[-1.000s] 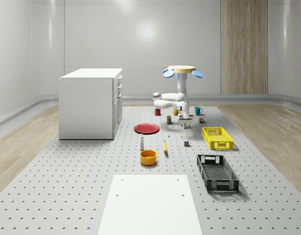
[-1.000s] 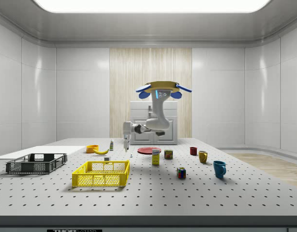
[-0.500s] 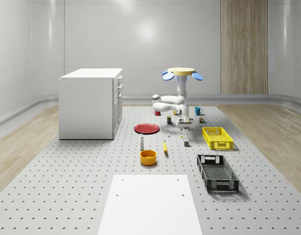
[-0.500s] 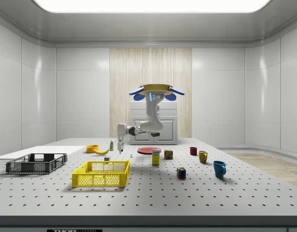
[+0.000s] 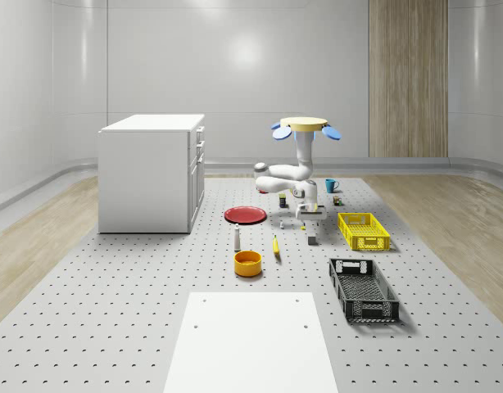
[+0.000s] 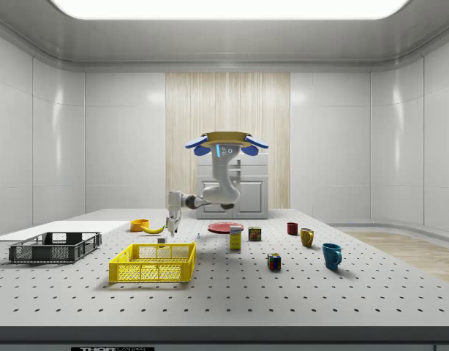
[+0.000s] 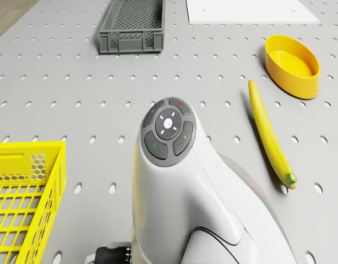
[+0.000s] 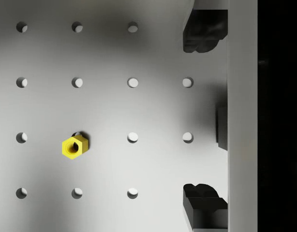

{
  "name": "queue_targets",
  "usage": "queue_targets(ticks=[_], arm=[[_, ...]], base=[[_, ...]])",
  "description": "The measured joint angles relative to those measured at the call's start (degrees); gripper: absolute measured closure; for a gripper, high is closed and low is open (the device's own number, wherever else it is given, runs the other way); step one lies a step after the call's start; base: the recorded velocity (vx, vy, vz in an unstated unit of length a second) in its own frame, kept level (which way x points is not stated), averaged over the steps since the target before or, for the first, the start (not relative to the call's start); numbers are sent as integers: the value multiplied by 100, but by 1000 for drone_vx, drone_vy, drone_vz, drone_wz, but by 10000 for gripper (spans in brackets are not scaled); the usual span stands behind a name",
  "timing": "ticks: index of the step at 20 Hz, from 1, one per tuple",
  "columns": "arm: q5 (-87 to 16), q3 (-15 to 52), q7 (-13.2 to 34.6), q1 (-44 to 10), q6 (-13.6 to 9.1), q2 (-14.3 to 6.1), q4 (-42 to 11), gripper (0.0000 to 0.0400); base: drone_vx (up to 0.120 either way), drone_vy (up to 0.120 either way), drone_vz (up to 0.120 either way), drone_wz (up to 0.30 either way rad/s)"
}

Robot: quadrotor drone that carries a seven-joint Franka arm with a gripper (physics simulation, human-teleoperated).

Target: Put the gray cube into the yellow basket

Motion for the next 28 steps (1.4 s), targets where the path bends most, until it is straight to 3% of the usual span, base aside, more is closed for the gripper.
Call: queue_targets(ticks=[7,13,28], arm=[[29,11,13,-16,66,-70,3,0],[52,20,23,-28,117,-126,6,0],[-282,-365,-2,-55,372,-264,86,0]], base=[[120,-51,0,0],[120,27,0,0],[3,0,-13,0]])
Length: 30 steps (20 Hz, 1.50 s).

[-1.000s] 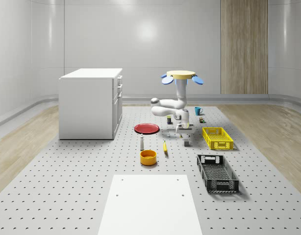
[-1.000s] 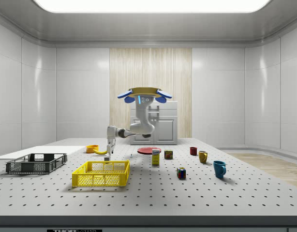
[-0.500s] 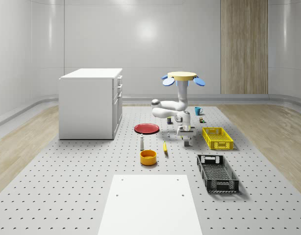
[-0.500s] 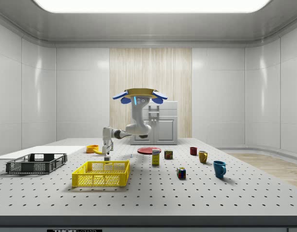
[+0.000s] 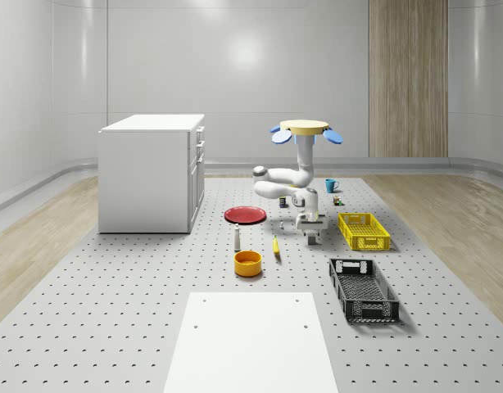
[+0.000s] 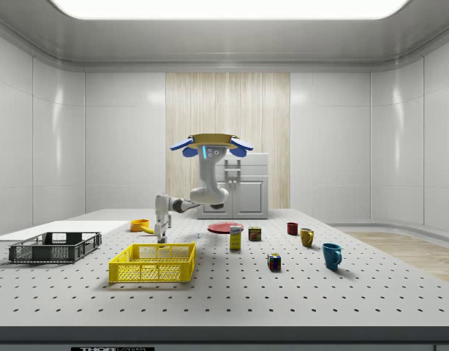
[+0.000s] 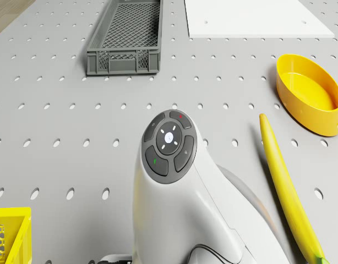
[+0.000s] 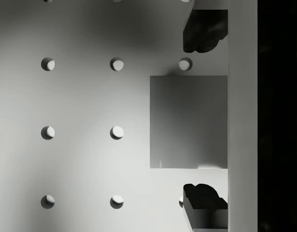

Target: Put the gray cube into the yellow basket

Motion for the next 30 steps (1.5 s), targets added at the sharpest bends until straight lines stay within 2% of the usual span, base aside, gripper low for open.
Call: queue_targets(ticks=[5,6,9,14,19,21,30], arm=[[-164,-180,-26,-2,87,-27,45,0],[-184,-201,-29,-3,97,-29,51,12],[-221,-242,-34,-5,118,-35,62,85],[-246,-270,-37,-7,133,-40,70,131],[-108,-124,-36,15,79,-38,33,145],[29,20,-33,32,29,-36,-1,147],[390,390,-18,58,-63,-59,-68,150]], base=[[0,0,0,0],[0,0,0,0],[0,0,0,0],[0,0,0,0],[0,0,8,0],[0,0,120,0],[-36,116,120,0]])
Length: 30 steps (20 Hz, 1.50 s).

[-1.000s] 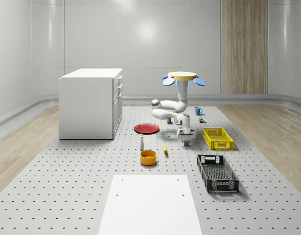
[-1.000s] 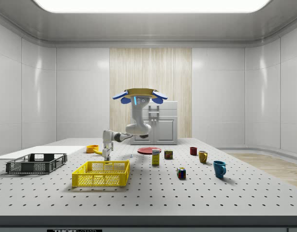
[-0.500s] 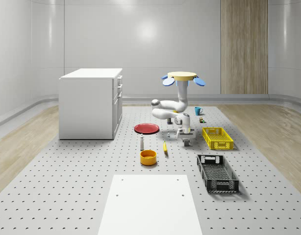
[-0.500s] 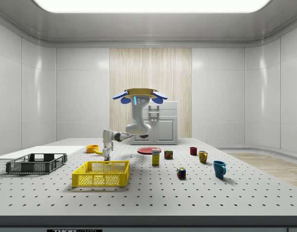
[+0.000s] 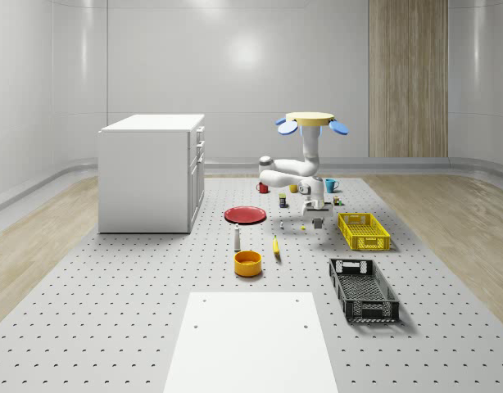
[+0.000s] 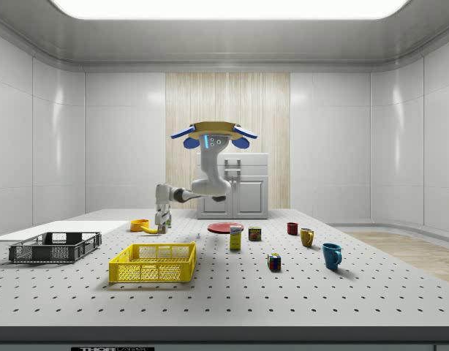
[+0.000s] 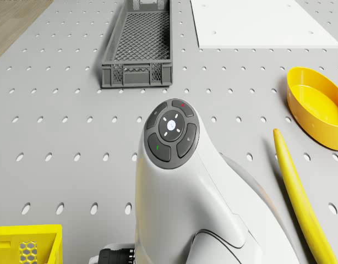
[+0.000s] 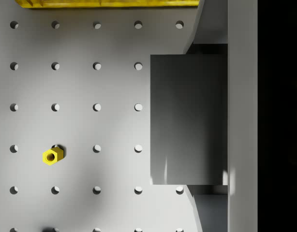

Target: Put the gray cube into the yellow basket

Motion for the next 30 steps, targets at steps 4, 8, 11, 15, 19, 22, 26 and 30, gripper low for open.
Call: queue_targets(ticks=[4,8,11,15,19,22,26,30], arm=[[47,43,5,-2,8,-21,-5,150],[71,62,9,-6,23,-43,-7,150],[83,70,11,-9,37,-59,-7,150],[94,76,14,-13,55,-79,-7,150],[103,80,17,-16,73,-98,-6,150],[108,82,19,-19,86,-112,-6,150],[115,85,22,-22,101,-129,-5,150],[122,87,24,-26,116,-145,-4,150]], base=[[-10,120,120,0],[-120,120,110,0],[-27,120,0,0],[-110,120,0,0],[0,120,0,0],[0,120,0,0],[0,120,0,0],[0,120,0,0]])
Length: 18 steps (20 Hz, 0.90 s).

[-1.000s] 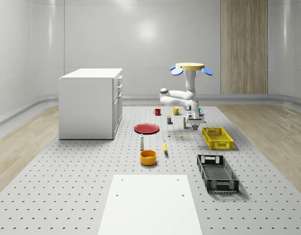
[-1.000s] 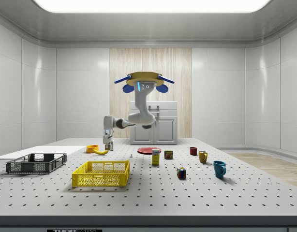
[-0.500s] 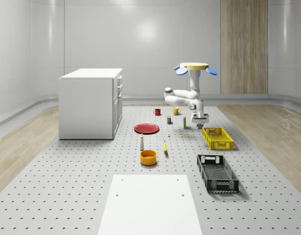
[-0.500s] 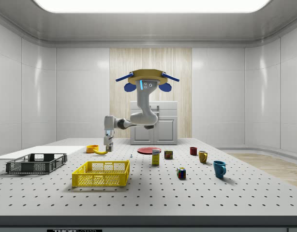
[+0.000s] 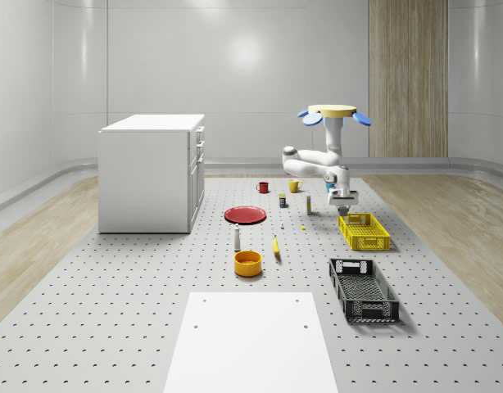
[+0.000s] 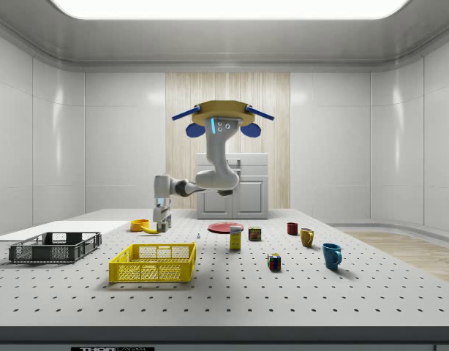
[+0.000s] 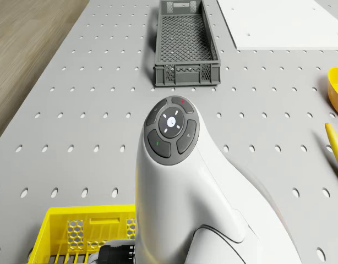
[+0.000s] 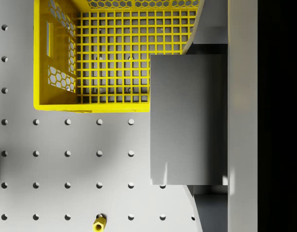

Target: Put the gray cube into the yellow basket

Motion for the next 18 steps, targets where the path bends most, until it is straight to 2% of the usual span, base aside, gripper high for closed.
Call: queue_targets(ticks=[6,15,18], arm=[[9,3,3,-4,20,-22,1,150],[20,7,7,-10,47,-50,2,150],[23,8,9,-12,54,-58,2,150]], base=[[0,120,-7,0],[0,120,-102,0],[0,120,-13,0]])
